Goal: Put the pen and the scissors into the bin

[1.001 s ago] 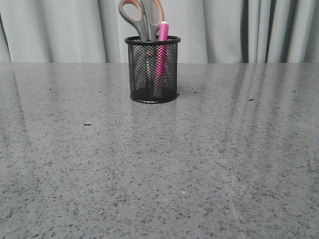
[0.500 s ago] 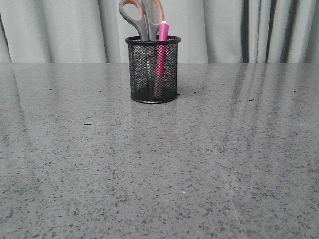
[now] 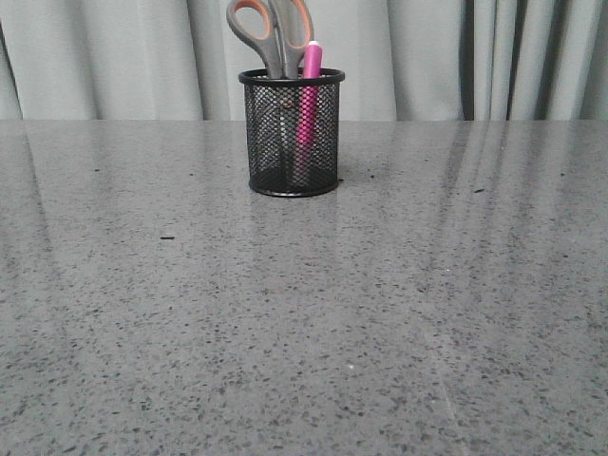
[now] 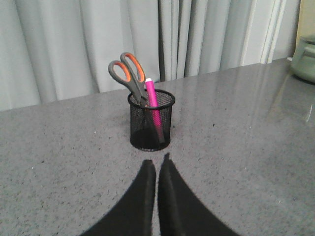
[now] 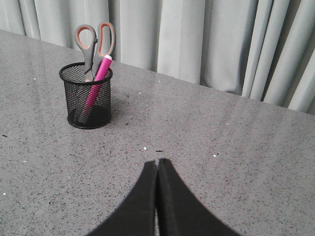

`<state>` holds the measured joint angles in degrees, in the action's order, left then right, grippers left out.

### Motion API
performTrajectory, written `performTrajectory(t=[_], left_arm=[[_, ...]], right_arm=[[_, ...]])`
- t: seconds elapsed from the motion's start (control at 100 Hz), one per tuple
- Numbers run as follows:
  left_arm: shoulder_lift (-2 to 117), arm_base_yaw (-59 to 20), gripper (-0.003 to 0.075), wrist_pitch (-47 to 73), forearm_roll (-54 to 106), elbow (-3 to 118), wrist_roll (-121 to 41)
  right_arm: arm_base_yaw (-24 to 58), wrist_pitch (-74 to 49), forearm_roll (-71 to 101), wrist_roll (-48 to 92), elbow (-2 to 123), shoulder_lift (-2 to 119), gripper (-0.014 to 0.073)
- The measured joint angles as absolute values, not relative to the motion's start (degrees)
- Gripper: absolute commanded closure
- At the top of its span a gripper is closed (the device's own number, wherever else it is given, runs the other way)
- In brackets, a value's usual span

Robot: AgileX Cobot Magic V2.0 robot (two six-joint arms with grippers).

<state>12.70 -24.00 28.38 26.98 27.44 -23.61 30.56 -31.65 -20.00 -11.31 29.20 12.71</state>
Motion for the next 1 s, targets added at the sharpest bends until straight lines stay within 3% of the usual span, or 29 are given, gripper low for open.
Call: performTrajectory(t=[0.36, 0.69, 1.001], left_arm=[[2.03, -22.45, 0.0740, 3.97, 9.14, 3.92, -12.73], [-0.27, -11.56, 0.0740, 15.47, 8.01, -0.24, -7.60], [-0.27, -10.34, 0.0740, 18.93, 9.22, -0.24, -7.25]], right_arm=[[30.56, -31.65, -19.89, -11.31, 29.20, 12.71, 0.0659], [30.56, -31.90, -19.89, -11.31, 29.20, 12.71, 0.0659], [30.56, -31.90, -19.89, -11.31, 29.20, 12.71, 0.0659]])
